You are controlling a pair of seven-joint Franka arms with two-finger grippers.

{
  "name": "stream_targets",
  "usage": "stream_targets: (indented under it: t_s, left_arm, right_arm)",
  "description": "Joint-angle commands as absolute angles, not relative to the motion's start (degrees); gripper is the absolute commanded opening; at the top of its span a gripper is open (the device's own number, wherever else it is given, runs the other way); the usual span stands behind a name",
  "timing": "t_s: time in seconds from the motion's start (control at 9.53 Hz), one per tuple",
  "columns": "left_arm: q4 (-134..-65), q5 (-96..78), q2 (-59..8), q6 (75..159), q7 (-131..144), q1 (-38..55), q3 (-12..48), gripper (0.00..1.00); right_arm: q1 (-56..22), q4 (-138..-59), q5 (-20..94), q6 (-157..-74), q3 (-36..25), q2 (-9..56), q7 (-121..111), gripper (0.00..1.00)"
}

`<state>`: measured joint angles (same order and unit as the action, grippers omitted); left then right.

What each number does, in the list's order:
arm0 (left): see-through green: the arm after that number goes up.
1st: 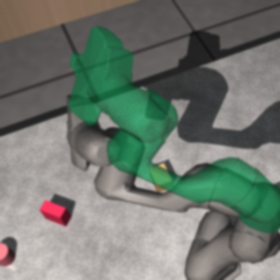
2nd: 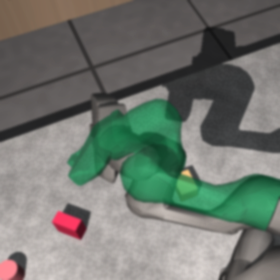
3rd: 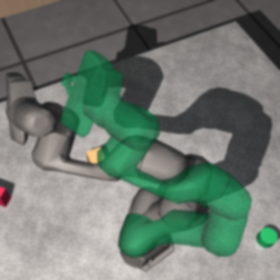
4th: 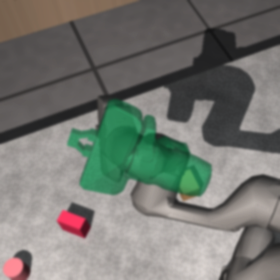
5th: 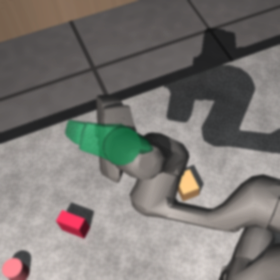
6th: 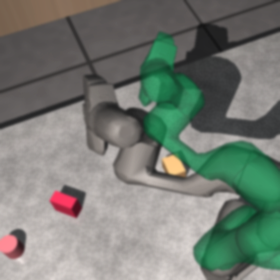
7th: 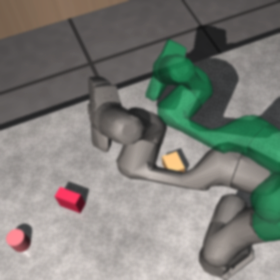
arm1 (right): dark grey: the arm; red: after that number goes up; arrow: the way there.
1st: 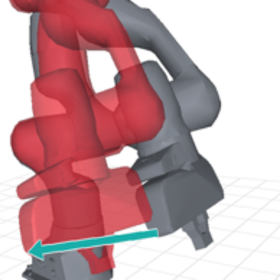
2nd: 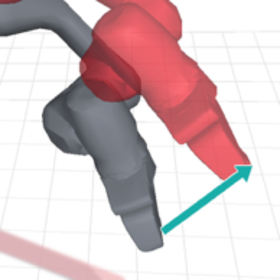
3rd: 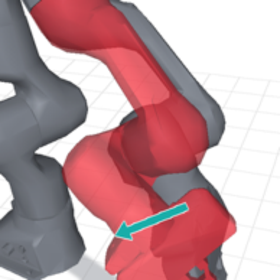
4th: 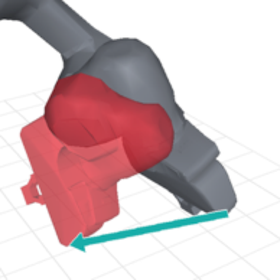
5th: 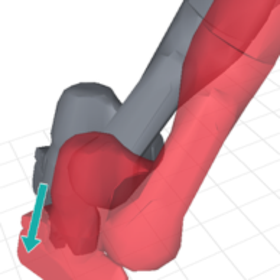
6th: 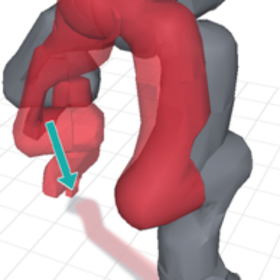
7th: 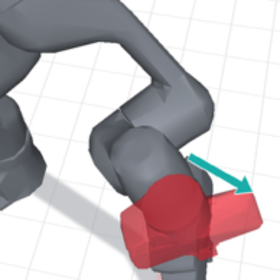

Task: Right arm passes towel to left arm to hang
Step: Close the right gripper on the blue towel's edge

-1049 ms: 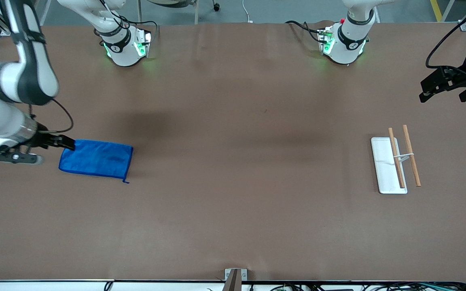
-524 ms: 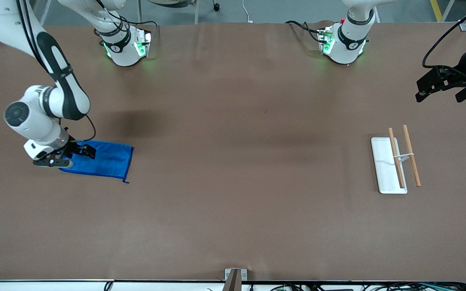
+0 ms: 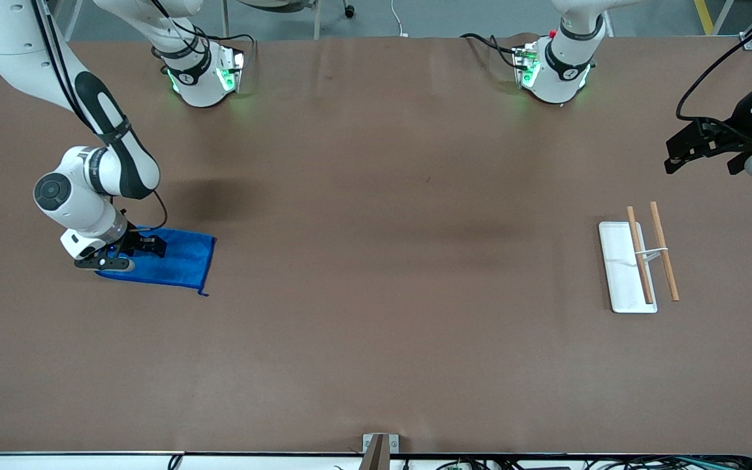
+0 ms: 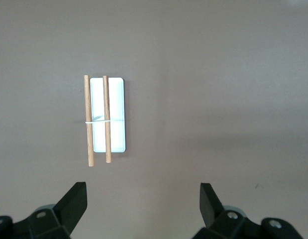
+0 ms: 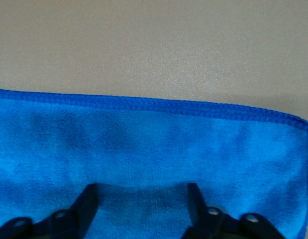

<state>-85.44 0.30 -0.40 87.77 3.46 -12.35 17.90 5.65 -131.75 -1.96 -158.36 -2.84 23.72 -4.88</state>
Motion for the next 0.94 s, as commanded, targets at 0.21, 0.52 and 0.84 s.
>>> stream_targets:
  t_s: [0.21,0.52,0.84]
  left_arm:
    - [-86.2,1.1,-0.6,88.2,3.0,-12.5,20.5,1.0]
    - [-86.3,1.0,-0.6,88.2,3.0,-12.5,20.5,1.0]
    - [-86.3,1.0,-0.9,88.5,3.2,-12.4,20.5,1.0]
  right_arm:
    - [6.2,-132.6,-1.8,-156.9,-2.2,23.1,-4.7,0.0]
    - [5.1,-124.7,-1.4,-135.0,-2.2,16.3,-4.0,0.0]
    - [1.9,-112.6,-1.3,-116.9,-1.9,13.3,-2.3,0.0]
